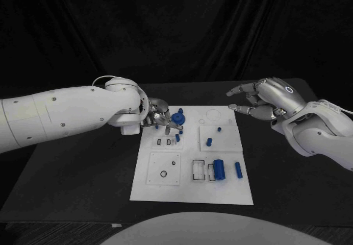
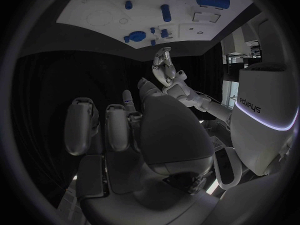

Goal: Assemble the parts on the task board

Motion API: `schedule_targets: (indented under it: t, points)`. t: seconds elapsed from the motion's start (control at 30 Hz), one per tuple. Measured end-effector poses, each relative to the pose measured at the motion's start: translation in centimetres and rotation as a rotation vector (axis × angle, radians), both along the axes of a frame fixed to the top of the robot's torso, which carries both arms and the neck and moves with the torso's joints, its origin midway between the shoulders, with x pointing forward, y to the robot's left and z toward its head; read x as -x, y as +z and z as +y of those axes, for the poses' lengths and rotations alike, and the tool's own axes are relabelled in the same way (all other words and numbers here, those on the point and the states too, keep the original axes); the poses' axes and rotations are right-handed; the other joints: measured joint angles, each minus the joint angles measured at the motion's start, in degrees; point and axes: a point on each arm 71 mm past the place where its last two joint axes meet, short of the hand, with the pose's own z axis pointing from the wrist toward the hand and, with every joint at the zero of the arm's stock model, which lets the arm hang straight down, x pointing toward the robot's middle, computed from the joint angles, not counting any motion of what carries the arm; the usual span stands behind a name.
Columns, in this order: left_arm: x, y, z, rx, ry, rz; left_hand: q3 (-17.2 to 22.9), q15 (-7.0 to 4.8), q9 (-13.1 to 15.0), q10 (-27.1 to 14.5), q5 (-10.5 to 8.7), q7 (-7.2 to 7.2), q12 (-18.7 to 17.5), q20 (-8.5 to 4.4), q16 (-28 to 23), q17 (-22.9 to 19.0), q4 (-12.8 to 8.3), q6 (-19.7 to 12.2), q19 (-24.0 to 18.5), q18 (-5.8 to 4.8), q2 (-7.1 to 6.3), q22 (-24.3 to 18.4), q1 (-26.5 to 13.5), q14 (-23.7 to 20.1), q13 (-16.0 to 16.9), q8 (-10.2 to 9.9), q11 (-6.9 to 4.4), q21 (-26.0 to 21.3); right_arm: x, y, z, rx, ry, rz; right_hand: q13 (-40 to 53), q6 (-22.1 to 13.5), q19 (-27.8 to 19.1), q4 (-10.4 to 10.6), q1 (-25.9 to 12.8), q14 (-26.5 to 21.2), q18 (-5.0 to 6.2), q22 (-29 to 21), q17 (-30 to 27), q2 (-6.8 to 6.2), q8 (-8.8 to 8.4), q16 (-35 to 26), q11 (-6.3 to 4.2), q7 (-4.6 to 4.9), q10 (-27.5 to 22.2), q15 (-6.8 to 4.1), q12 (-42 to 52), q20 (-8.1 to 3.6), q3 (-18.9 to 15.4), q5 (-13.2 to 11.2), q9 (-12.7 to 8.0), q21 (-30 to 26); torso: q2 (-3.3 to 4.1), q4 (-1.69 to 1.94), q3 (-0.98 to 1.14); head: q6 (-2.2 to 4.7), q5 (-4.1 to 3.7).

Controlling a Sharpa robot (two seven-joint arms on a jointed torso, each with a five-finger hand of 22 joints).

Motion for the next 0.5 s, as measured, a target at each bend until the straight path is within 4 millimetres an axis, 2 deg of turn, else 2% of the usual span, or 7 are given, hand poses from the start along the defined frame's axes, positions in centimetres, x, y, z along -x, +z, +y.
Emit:
schedule_targets:
  t: [0.1,0.2,0.3,0.37,0.5]
  points:
    - [-0.2,-0.2,-0.3,-0.043,-0.001,0.008,0.59,0.00,1.89,0.00,0.58,-0.27,0.00,-0.20,0.00,0.00,-0.22,-0.27,-0.21,0.00,0.00,0.00,0.00,0.00,0.00,0.42,-0.01,0.00,0.0,-0.3,-0.1,0.003,-0.005,0.008,0.00,0.00,0.00,0.00,-0.31,0.00,0.00,0.03,0.00,0.31,0.00,0.00,0.00,0.00,0.00,0.00,0.00,0.00,0.00,0.25,-0.07,0.00,-0.09,-0.24,0.24,-0.01,0.36]
    - [-0.4,-0.3,-0.6,-0.070,-0.002,0.013,1.01,-0.21,2.97,0.00,1.33,-0.14,0.00,-0.21,0.00,0.00,-0.58,-0.53,-0.21,0.00,-0.13,0.00,0.13,-0.21,0.00,0.43,-0.01,-0.23,0.0,-0.4,-0.2,0.005,-0.006,0.011,0.00,0.00,0.00,0.00,-0.31,0.00,0.00,0.03,0.01,0.31,0.00,0.02,0.00,0.00,0.00,0.00,0.00,0.00,0.00,0.28,-0.07,0.00,-0.14,-0.27,0.41,-0.01,0.47]
    - [-0.7,-0.4,-0.7,-0.093,0.001,0.015,0.97,-0.20,3.87,0.00,0.51,0.10,0.00,-0.51,0.00,-0.01,0.24,-1.14,-0.51,0.01,-0.24,0.00,-0.52,-0.21,0.00,-0.29,-0.01,-0.49,0.0,-0.5,-0.2,0.005,-0.007,0.013,0.00,0.00,0.00,0.00,-0.31,0.00,0.00,0.03,0.11,0.31,0.00,0.26,0.00,0.00,0.00,0.00,0.00,0.00,0.00,0.62,-0.07,0.00,-0.14,-0.42,0.59,-0.01,0.70]
    - [-0.9,-0.4,-1.0,-0.102,-0.001,0.014,0.83,-0.20,4.13,0.00,0.26,0.11,0.00,-0.51,0.00,-0.01,0.39,-1.14,-0.51,0.01,-0.22,0.00,-0.79,-0.21,0.00,-0.43,-0.01,-0.49,0.0,-0.5,-0.3,0.006,-0.009,0.014,0.00,0.00,0.00,0.00,-0.31,0.00,0.00,0.03,0.11,0.31,0.00,0.26,0.00,0.00,0.00,0.00,0.00,0.00,0.00,0.62,-0.06,0.00,-0.18,-0.49,0.66,-0.01,0.69]
    - [-1.2,-0.4,-1.6,-0.110,-0.008,0.012,0.83,-0.20,4.42,0.00,0.26,0.10,0.00,-0.51,0.00,-0.01,0.39,-1.14,-0.51,0.01,-0.32,0.00,-0.91,-0.21,-0.01,-0.44,-0.01,-0.49,-0.1,-0.6,-0.3,0.006,-0.012,0.015,0.00,0.04,0.06,0.00,-0.31,0.00,0.00,0.02,0.18,0.31,0.00,0.24,0.00,0.04,0.00,0.00,0.00,0.06,0.00,0.72,-0.12,0.00,-0.26,-0.42,0.73,-0.01,0.10]
